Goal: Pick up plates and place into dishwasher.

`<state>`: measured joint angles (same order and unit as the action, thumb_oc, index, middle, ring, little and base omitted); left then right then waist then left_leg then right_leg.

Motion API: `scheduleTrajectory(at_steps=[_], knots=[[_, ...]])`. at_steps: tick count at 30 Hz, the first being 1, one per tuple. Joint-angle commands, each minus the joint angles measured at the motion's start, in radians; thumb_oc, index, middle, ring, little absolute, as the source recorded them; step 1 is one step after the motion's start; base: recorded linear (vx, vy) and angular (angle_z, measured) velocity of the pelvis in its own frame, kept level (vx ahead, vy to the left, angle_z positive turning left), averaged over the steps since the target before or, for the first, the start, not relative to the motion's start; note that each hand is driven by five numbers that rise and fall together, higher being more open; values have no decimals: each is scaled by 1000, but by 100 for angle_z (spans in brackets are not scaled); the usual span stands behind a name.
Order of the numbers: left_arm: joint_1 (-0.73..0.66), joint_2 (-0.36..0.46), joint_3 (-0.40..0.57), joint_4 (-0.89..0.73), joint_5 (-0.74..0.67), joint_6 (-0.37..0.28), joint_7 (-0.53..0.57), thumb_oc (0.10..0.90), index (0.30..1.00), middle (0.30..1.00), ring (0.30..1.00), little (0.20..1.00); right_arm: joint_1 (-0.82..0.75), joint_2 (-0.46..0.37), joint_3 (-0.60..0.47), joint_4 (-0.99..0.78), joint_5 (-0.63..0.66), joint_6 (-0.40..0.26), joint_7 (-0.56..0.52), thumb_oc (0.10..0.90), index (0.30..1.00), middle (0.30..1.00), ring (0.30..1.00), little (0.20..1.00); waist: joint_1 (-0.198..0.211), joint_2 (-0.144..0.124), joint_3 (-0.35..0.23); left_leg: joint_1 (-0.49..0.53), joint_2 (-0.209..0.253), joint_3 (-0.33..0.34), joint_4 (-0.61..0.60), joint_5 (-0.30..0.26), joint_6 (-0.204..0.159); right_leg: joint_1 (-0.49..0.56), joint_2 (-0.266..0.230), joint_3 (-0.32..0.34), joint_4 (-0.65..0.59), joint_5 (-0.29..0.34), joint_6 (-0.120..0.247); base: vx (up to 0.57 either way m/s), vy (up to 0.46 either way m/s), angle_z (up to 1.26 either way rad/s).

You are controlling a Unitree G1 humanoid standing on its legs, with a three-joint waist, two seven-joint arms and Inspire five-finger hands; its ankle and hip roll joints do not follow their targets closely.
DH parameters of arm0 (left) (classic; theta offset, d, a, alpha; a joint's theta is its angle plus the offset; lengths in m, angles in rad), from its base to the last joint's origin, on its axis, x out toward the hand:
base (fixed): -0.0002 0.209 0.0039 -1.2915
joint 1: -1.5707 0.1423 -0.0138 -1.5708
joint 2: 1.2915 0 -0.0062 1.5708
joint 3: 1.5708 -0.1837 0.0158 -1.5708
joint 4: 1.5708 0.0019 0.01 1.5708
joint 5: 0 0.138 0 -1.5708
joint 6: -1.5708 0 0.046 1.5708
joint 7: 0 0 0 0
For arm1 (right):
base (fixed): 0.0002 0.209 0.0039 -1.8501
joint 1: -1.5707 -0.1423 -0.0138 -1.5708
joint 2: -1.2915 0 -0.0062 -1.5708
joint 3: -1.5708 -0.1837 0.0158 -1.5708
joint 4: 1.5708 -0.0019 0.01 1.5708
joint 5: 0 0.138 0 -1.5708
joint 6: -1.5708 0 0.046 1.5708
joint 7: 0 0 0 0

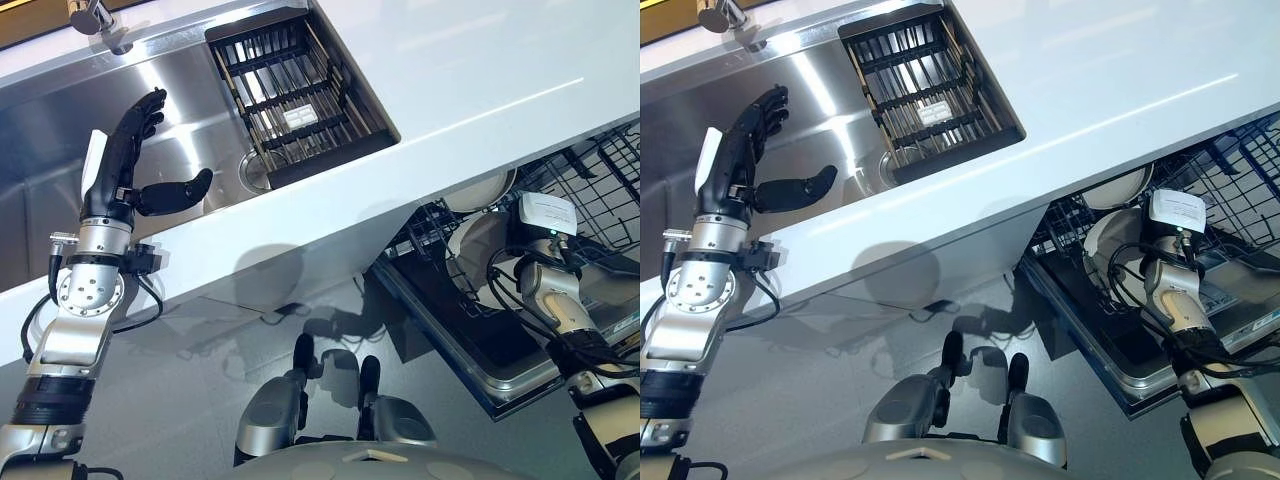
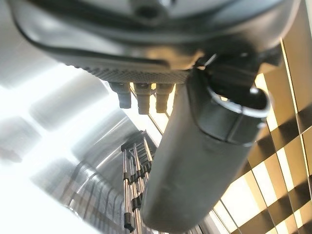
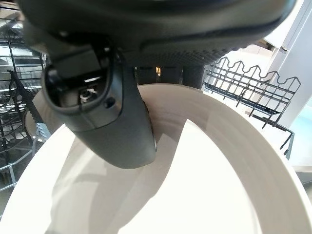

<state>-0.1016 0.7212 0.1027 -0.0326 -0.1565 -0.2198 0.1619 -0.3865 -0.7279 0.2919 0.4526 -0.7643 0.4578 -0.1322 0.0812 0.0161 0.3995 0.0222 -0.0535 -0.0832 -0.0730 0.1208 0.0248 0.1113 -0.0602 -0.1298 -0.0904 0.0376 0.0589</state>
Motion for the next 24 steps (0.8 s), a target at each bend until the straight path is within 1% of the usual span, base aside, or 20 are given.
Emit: scheduleTrajectory(at_steps=[1, 2, 4, 5, 7, 8, 9, 10, 11, 12, 15, 16, 18, 20, 22, 23, 24], knots=[[-35, 17, -6, -41, 8, -75, 50, 800, 900, 900, 900, 900, -69, -10, 46, -39, 157, -23, -81, 515, 655, 655, 655, 615, 3, 19, -33, -10, -61, 50, 107, -174, 46, -118, 59, -3, 209, -115, 0, 11, 31, 0], [-29, 10, -3, -46, 14, -74, 51, 800, 900, 900, 900, 900, -55, 9, 31, -60, 224, -51, -117, 800, 900, 900, 900, 900, 0, 21, -32, -10, -61, 50, 108, -174, 47, -118, 59, -1, 210, -115, -1, 13, 31, 0], [-17, -4, -1, -57, 26, -74, 56, 800, 900, 900, 900, 900, -25, 43, -6, -112, 426, -114, -173, 800, 900, 900, 900, 900, -4, 22, -29, -10, -61, 49, 109, -174, 48, -120, 59, 0, 213, -115, -1, 0, 0, 0], [-7, -15, 0, -60, 36, -78, 60, 800, 900, 900, 900, 900, 0, 71, -35, -153, 493, -161, -205, 800, 900, 900, 900, 900, -7, 22, -27, -8, -61, 49, 110, -173, 47, -121, 58, 1, 215, -114, -1, 0, 0, 0], [12, -34, 1, -59, 52, -94, 69, 800, 900, 900, 900, 900, 40, 115, -88, -228, 697, -241, -249, 800, 900, 900, 900, 900, -15, 23, -26, -7, -62, 48, 111, -175, 50, -123, 58, 5, 220, -115, -1, 17, 40, -4], [28, -56, 5, -58, 68, -107, 74, 800, 900, 900, 900, 900, 86, 167, -135, -288, 782, -340, -295, 800, 900, 900, 900, 900, -23, 25, -25, -5, -62, 49, 111, -175, 51, -125, 59, 9, 222, -113, 0, 16, 42, -4], [31, -58, 4, -58, 69, -109, 76, 800, 900, 900, 900, 900, 93, 172, -141, -295, 805, -349, -292, 800, 900, 900, 900, 900, -24, 25, -25, -4, -62, 49, 110, -175, 51, -125, 59, 10, 223, -113, 0, 14, 41, -3], [41, -68, 9, -55, 75, -118, 78, 800, 900, 900, 900, 900, 116, 198, -164, -317, 867, -398, -308, 800, 900, 900, 900, 900, -30, 27, -26, -2, -62, 51, 111, -178, 53, -126, 60, 12, 225, -115, 1, 12, 37, -2], [57, -82, 9, -57, 87, -127, 89, 800, 900, 900, 900, 900, 158, 231, -197, -350, 921, -475, -320, 800, 900, 900, 900, 900, -38, 29, -28, 0, -62, 54, 109, -178, 55, -129, 61, 15, 227, -114, 2, 14, 48, -4], [69, -87, 15, -60, 86, -131, 91, 800, 900, 900, 900, 900, 184, 248, -223, -374, 959, -518, -319, 800, 900, 900, 900, 900, -44, 30, -29, 4, -61, 57, 106, -180, 57, -129, 61, 18, 227, -115, 3, 14, 51, -3], [113, -109, 39, -72, 87, -141, 89, 800, 900, 900, 900, 900, 269, 310, -307, -439, 1020, -688, -371, 800, 900, 900, 900, 900, -66, 35, -42, 13, -61, 70, 102, -185, 62, -127, 64, 27, 225, -118, 6, 25, 47, -3], [127, -115, 47, -76, 88, -144, 88, 800, 900, 900, 900, 900, 290, 324, -332, -457, 1024, -723, -391, 800, 900, 900, 900, 900, -73, 36, -45, 17, -60, 74, 102, -186, 63, -127, 65, 29, 225, -118, 7, 25, 36, -10], [147, -121, 62, -87, 84, -144, 83, 800, 900, 900, 900, 900, 316, 336, -357, -480, 1020, -757, -407, 800, 900, 900, 900, 900, -79, 36, -48, 21, -60, 79, 100, -187, 64, -125, 67, 32, 225, -119, 7, 16, 18, -10], [170, -127, 78, -92, 77, -150, 78, 800, 900, 900, 900, 900, 352, 345, -392, -490, 990, -781, -436, 800, 900, 900, 900, 900, -88, 38, -53, 27, -59, 85, 97, -188, 65, -123, 69, 35, 224, -120, 8, 20, 16, -13], [179, -128, 84, -98, 75, -148, 76, 800, 900, 900, 900, 900, 366, 348, -411, -492, 987, -793, -456, 800, 900, 900, 900, 900, -92, 38, -54, 32, -59, 89, 95, -189, 65, -120, 70, 36, 222, -120, 8, 7, -1, -10], [185, -126, 90, -99, 71, -147, 72, 800, 900, 900, 900, 900, 372, 345, -422, -493, 991, -810, -473, 800, 900, 900, 900, 900, -94, 37, -56, 34, -58, 92, 94, -189, 65, -118, 70, 36, 221, -120, 7, 7, -20, -9], [188, -125, 95, -103, 71, -141, 68, 800, 900, 900, 900, 900, 379, 342, -442, -501, 998, -847, -504, 800, 900, 900, 900, 900, -97, 35, -58, 36, -57, 95, 93, -188, 64, -116, 71, 37, 219, -120, 7, 5, -19, -10]])
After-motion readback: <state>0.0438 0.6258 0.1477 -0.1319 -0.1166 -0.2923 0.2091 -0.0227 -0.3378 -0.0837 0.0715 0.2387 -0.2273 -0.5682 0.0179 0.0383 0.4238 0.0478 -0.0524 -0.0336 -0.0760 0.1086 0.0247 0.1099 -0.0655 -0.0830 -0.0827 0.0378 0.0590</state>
